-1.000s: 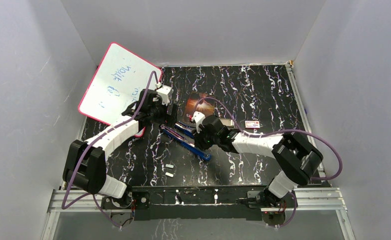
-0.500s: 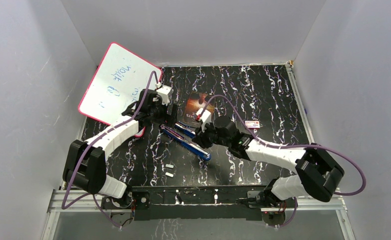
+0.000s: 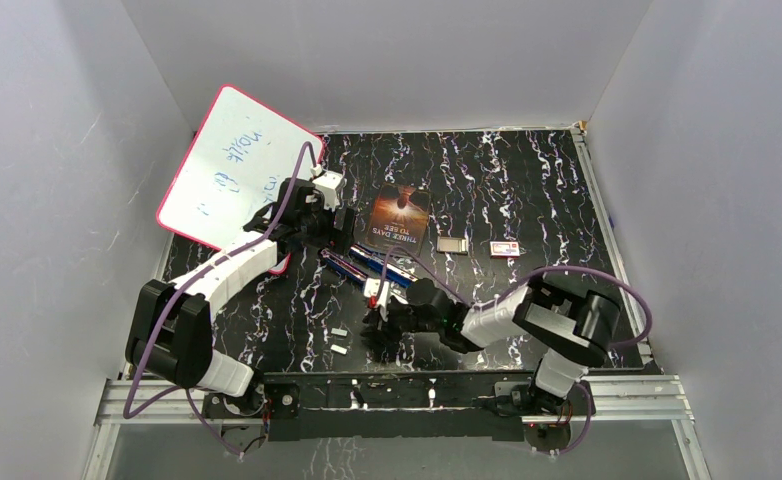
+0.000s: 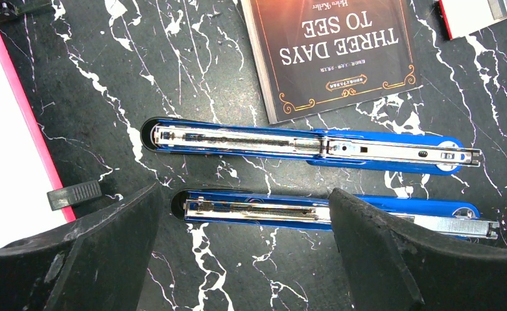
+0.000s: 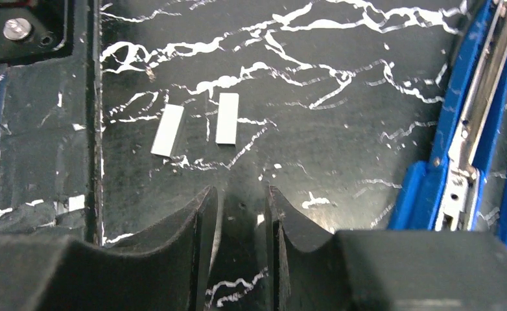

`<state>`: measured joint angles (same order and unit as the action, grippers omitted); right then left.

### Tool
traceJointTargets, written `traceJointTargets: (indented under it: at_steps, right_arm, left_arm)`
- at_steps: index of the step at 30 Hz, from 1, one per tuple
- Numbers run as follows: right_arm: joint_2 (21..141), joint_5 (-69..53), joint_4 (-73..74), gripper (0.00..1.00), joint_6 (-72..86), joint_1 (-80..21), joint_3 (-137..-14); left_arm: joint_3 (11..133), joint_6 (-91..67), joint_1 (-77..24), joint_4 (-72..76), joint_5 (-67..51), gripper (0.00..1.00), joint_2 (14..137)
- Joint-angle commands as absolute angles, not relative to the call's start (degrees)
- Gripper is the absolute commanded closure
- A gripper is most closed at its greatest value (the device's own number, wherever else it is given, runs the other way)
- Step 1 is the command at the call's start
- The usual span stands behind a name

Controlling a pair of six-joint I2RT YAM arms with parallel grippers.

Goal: Load the staples into the stapler

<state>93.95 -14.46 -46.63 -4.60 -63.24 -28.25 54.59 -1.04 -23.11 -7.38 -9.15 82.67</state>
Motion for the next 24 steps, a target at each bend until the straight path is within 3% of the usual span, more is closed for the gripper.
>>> traceJointTargets:
  at_steps: [1,24]
  right_arm:
    - [96.7,-16.8,-60.4,0.58,-6.2,-64.6,-29.4]
    - [106.8,-14.4,-64.4,0.51,-8.7,-67.5,-30.0]
  left_arm:
    - [54.9,-0.4,-23.5,-7.8,-8.7,0.02,80.7]
    - [54.9,-0.2,-23.7,-8.0,-8.3,0.02,80.6]
